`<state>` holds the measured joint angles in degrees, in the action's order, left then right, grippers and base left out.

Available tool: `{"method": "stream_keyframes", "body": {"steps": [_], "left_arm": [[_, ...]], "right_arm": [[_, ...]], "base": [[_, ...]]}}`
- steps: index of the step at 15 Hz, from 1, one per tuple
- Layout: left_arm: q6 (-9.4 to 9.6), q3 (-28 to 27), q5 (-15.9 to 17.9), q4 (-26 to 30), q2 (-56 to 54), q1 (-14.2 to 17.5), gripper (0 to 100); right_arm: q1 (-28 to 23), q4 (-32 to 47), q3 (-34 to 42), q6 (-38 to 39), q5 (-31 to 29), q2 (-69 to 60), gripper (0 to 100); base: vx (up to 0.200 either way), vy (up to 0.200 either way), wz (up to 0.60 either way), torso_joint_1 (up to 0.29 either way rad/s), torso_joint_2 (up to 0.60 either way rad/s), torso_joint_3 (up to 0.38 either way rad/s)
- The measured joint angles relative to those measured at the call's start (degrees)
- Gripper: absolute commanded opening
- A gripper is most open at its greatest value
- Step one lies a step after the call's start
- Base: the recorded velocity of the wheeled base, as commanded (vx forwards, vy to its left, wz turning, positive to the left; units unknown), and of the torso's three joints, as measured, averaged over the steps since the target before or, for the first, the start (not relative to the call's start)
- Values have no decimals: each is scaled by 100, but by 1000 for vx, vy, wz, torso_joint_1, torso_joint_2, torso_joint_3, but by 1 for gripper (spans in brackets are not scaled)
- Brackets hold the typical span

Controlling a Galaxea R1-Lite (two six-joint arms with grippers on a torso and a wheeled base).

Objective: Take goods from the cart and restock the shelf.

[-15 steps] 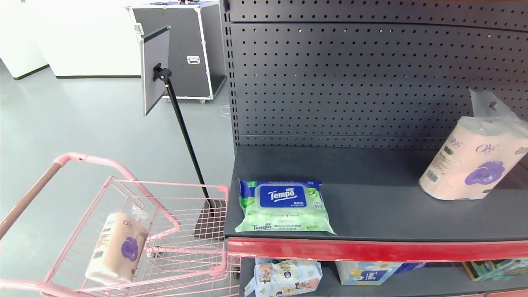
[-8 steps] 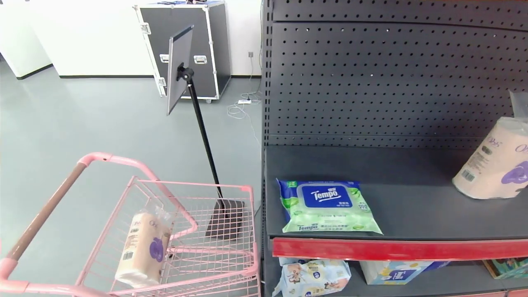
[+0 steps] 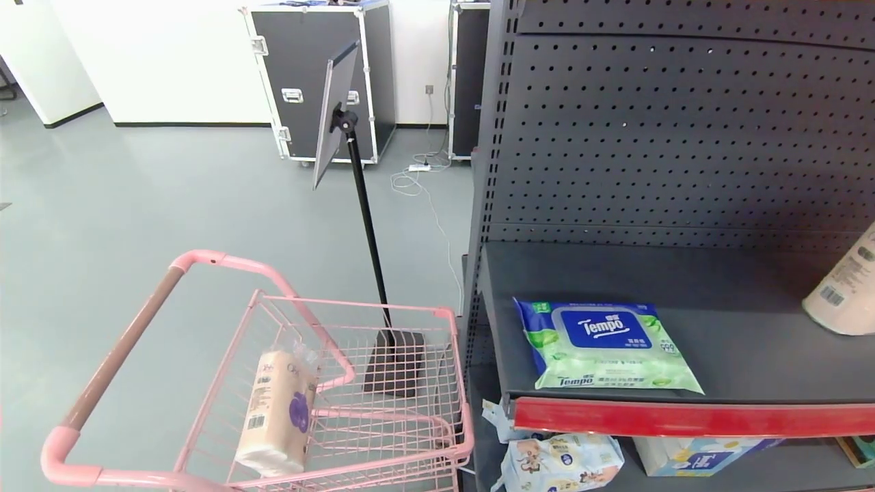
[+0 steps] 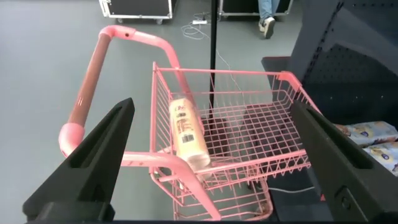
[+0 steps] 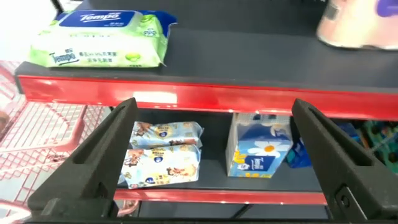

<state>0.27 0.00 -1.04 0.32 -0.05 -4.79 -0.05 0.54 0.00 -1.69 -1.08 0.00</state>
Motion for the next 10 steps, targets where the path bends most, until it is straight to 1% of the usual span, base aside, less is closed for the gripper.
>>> {"method": "stream_keyframes", "body": {"steps": [3, 10], "left_arm": [[0, 0, 0, 1, 0, -5, 100], [0, 0, 0, 1, 0, -5, 100]], "right_arm": [[-2, 0, 0, 15, -20, 0, 100], [-5, 0, 0, 17, -22, 0, 100]], "base": [[0, 0, 0, 0, 0, 0], [0, 0, 0, -133, 330, 191]]}}
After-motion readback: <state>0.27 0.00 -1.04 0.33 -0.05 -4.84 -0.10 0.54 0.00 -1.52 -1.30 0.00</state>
